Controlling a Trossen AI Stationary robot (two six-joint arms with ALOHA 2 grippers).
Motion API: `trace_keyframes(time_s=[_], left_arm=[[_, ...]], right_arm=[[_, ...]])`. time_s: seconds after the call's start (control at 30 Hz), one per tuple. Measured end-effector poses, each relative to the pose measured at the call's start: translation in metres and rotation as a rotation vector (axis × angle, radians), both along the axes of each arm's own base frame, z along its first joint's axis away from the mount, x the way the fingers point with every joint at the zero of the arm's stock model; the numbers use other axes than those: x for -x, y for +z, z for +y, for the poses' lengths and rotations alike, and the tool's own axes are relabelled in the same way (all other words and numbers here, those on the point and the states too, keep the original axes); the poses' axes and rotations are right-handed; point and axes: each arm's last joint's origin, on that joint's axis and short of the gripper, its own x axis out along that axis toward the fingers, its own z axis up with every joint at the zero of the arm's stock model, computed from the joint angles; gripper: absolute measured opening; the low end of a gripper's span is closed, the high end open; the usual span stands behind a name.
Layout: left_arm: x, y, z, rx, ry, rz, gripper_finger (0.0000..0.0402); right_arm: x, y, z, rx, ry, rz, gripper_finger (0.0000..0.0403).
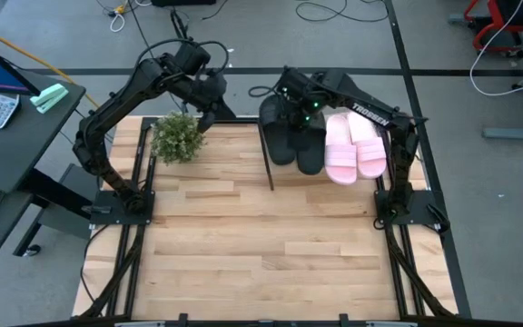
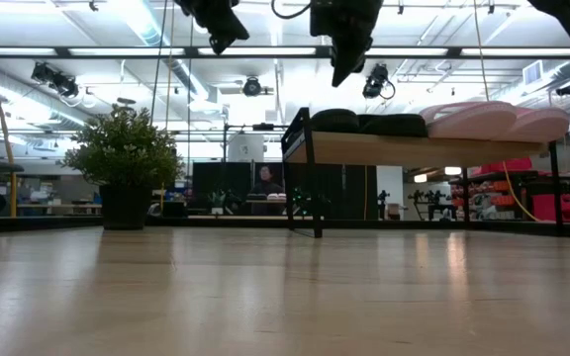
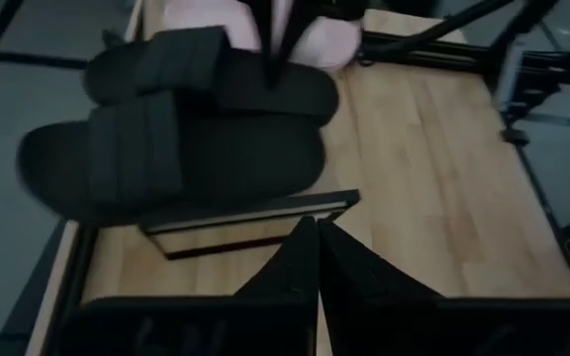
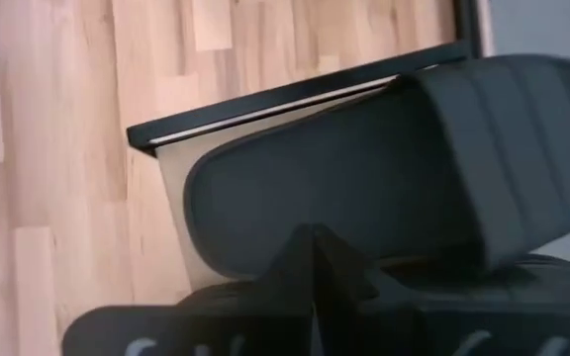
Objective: Pick and place slides into the shelf
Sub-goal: Return to Home Position
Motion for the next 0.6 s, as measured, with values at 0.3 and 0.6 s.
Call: trace_keyframes(time_s=[0.3, 0.6], left_arm=[[-0.014, 0.003, -0.009, -0.041, -0.080, -0.124, 0.0004], [0.004, -0.068, -0.045, -0.154, 0.345, -0.214, 0.0006]], right_arm=[[0.009, 0.020, -0.004, 0.029, -0.002, -0.042, 0.0002], [0.027, 0.036, 0.007, 0.033, -0.048, -0.029, 0.0001]])
